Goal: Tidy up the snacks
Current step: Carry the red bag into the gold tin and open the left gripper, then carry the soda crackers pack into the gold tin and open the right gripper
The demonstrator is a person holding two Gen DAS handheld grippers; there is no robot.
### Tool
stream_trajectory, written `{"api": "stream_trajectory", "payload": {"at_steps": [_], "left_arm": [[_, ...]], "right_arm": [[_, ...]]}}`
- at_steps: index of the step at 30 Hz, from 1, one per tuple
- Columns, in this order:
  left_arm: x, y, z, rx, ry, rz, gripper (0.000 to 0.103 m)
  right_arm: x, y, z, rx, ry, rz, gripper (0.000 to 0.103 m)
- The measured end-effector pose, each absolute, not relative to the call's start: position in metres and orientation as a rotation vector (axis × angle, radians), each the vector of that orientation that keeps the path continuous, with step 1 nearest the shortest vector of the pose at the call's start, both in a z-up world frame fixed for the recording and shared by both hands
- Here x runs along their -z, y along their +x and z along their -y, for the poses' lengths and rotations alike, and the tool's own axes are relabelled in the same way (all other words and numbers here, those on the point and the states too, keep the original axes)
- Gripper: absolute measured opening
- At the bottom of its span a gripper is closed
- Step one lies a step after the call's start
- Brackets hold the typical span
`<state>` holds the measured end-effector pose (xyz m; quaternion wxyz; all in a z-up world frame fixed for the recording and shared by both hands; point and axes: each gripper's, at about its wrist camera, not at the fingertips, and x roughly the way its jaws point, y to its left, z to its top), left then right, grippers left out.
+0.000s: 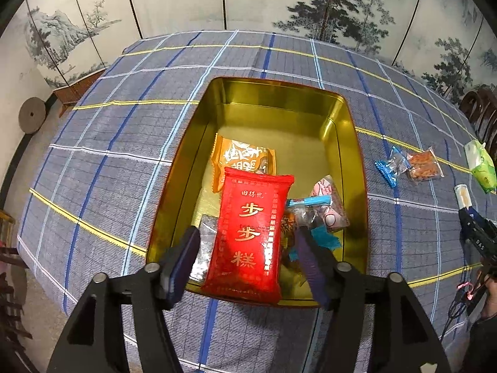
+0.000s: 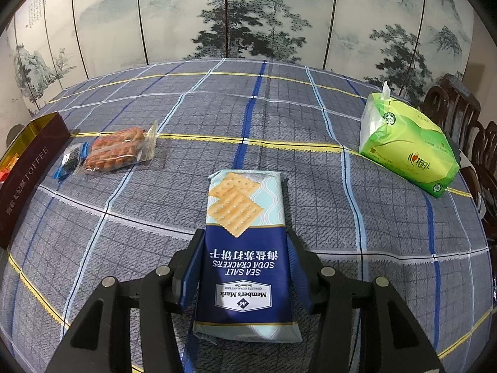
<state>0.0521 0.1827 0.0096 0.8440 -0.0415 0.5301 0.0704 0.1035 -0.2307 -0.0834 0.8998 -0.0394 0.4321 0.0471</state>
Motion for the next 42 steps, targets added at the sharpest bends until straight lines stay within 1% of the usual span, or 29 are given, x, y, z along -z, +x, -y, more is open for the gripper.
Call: {"api": "stream_trajectory", "payload": {"at_steps": [1,4,7,8,16,22,26,42], "left_arm": [[-0.01,0.051,-0.182,-0.155,-0.077,-1.119,0.066],[-0.01,0.047,-0.177,-0.168,-0.031,-1.112,0.067],[-0.012,0.043,-0.176,-0.161,-0.026,-1.104,0.074],[-0.013,0.042,-0.176,-0.159,-0.031,-1.1,0.075],[-0.021,0.03,-0.177,-0.165,-0.038,-1.066,0.076],[-0.025,0.024,-0.183,-0.188,-0.051,-1.045,0.076],[-0.024,0.018,-0.191,-0.195,-0.075,-1.049,0.076],[-0.025,-0.014,-0.231,-0.299,-0.112,-1.047,0.077]], "right_arm": [[0.083,0.104,0.23,-0.092,-0.081,-0.9,0.051],[0.082,0.105,0.228,-0.074,-0.096,-0.911,0.051],[0.081,0.105,0.225,-0.051,-0.095,-0.92,0.05],[0.081,0.105,0.224,-0.041,-0.104,-0.92,0.05],[0.071,0.104,0.222,0.013,-0.101,-0.914,0.05],[0.043,0.1,0.21,-0.024,-0.045,-0.874,0.05],[0.032,0.101,0.18,-0.103,-0.045,-0.864,0.05],[0.005,0.089,0.002,-0.464,-0.135,-0.829,0.05]]}}
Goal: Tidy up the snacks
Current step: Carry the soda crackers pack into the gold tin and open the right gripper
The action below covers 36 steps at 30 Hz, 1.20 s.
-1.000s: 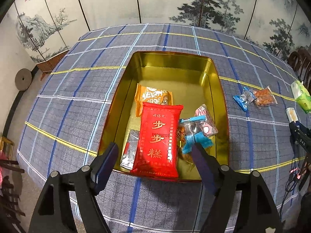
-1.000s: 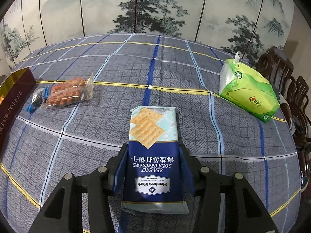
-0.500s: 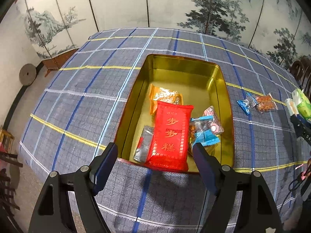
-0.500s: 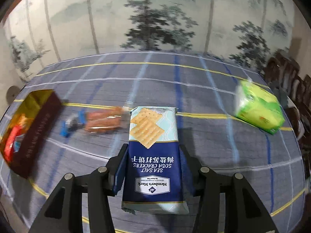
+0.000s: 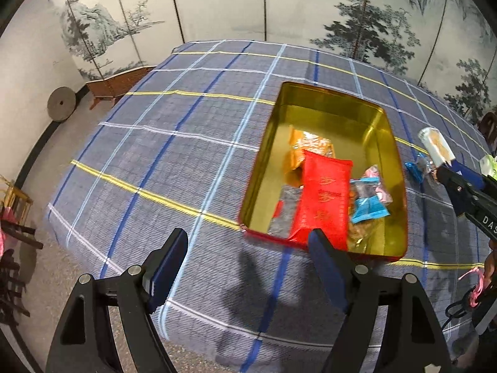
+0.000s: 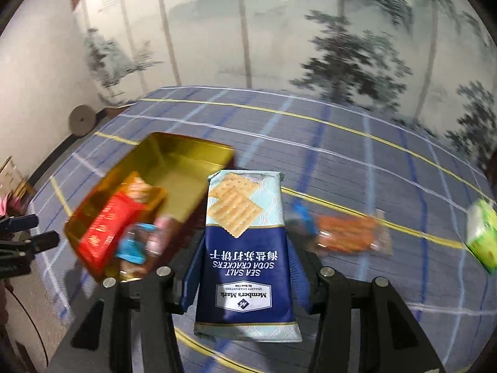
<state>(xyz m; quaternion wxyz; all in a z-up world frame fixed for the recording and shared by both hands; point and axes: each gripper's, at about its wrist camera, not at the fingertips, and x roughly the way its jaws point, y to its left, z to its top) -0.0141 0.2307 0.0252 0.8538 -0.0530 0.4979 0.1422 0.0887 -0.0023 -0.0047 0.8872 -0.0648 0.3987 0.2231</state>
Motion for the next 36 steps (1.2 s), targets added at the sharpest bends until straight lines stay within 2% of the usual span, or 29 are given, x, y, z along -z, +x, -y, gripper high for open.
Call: {"api": "stream_trajectory", "payload": {"at_steps": [16,36], "left_arm": [[-0.023,-0.033,-0.262,-0.395,-0.134,-1.058,0.077],[-0.016,-0.032,-0.263,-0.405,-0.143,-1.086,0.077]], "right_arm": [[0.012,0.082,-0.086,-0.62,-0.208,-0.871,0.05],[0.03,0.093,-0.109,-0.621,-0.183,-0.928,0.051]]}}
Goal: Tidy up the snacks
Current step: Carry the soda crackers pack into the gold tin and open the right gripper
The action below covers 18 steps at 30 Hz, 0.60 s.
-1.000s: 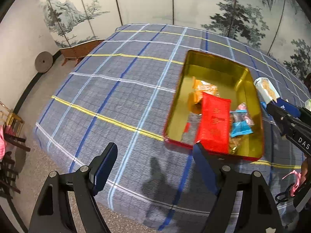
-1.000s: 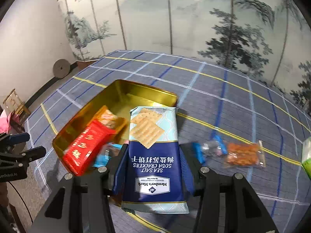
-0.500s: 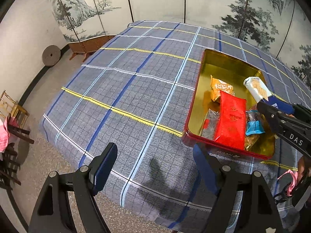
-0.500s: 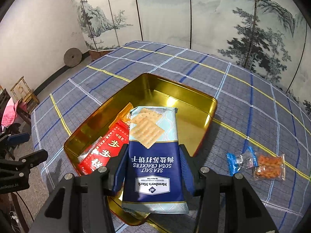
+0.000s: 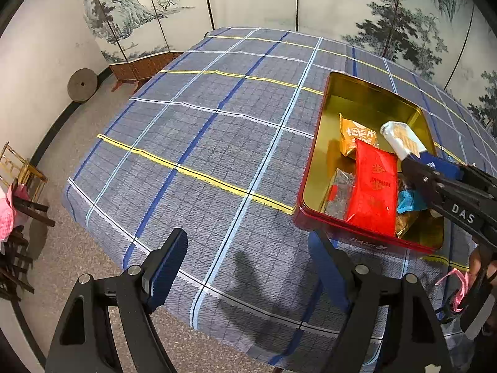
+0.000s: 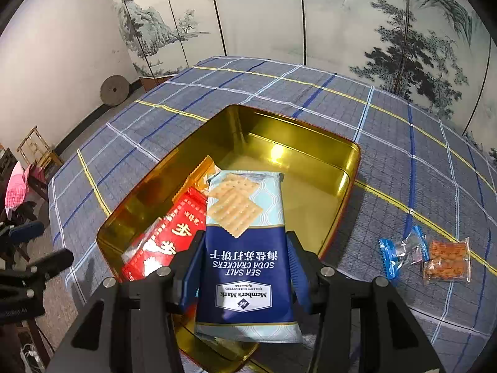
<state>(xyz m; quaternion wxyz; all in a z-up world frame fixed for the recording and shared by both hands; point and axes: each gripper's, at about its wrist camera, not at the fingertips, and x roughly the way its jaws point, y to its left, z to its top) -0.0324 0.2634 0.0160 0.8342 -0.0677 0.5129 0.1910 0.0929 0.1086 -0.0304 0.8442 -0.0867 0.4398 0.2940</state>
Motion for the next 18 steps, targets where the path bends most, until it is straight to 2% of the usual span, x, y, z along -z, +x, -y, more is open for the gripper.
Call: {"api": "stream_trajectory", "payload": {"at_steps": [18], "left_arm": [[-0.0125,-0.0233,-0.2577,-0.392,-0.143,-1.091,0.077]], "right_arm": [[0.0347,0.0912,-0.11,-0.661,-0.2,-0.944,0.053]]}}
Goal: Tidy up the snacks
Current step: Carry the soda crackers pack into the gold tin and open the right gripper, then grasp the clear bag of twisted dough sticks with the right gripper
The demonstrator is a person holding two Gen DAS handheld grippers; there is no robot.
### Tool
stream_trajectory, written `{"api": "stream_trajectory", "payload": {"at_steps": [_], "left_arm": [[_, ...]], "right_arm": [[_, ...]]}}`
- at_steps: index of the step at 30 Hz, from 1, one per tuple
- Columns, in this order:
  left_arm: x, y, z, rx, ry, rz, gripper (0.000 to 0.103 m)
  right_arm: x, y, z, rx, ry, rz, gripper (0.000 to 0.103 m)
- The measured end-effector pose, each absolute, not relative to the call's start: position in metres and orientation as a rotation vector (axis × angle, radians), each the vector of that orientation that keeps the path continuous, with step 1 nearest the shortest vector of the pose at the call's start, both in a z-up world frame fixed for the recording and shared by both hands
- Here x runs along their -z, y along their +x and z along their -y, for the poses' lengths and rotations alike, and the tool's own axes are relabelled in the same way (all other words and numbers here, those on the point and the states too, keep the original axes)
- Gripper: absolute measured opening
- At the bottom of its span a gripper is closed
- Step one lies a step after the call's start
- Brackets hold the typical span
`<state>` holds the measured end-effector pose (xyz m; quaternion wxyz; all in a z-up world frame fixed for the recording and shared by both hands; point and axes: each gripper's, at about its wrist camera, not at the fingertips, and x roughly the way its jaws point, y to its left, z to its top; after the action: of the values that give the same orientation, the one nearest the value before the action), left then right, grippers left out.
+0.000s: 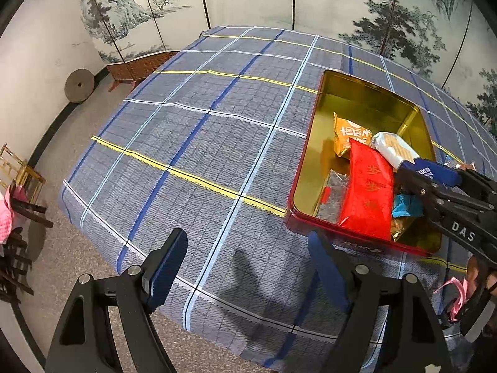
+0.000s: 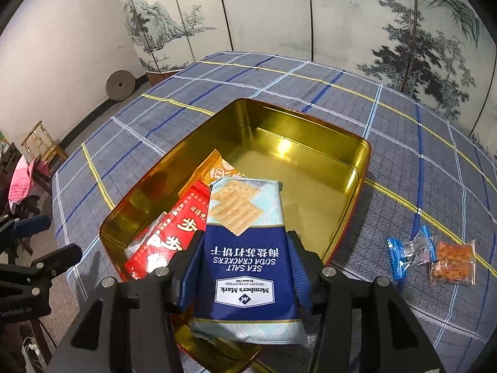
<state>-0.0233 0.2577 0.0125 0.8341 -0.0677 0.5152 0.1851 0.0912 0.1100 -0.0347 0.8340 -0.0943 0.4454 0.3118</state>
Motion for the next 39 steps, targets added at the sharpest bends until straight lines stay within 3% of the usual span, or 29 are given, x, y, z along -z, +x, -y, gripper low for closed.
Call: {"api": "stream_trajectory", "payload": {"at_steps": [16,27,39], "left_arm": [[-0.025,-0.021,-0.244,-0.355,-0.134,-1.07,0.077],[-0.025,-0.023,-0.222,-0.34,-0.135,-1.101,0.078],[-0.03,-0.011,-0.206,-0.379,-0.124,-1.129,0.078]], "right_arm": [[0.0,0.092,-0.037,-0.741,-0.226,-0.858,0.055],[0.03,0.168,0.057,-0.636,-0.416,-0.948,0.055],[0.057,0.209,0.058,-0.836,-0.555,-1.047,0.056]]}}
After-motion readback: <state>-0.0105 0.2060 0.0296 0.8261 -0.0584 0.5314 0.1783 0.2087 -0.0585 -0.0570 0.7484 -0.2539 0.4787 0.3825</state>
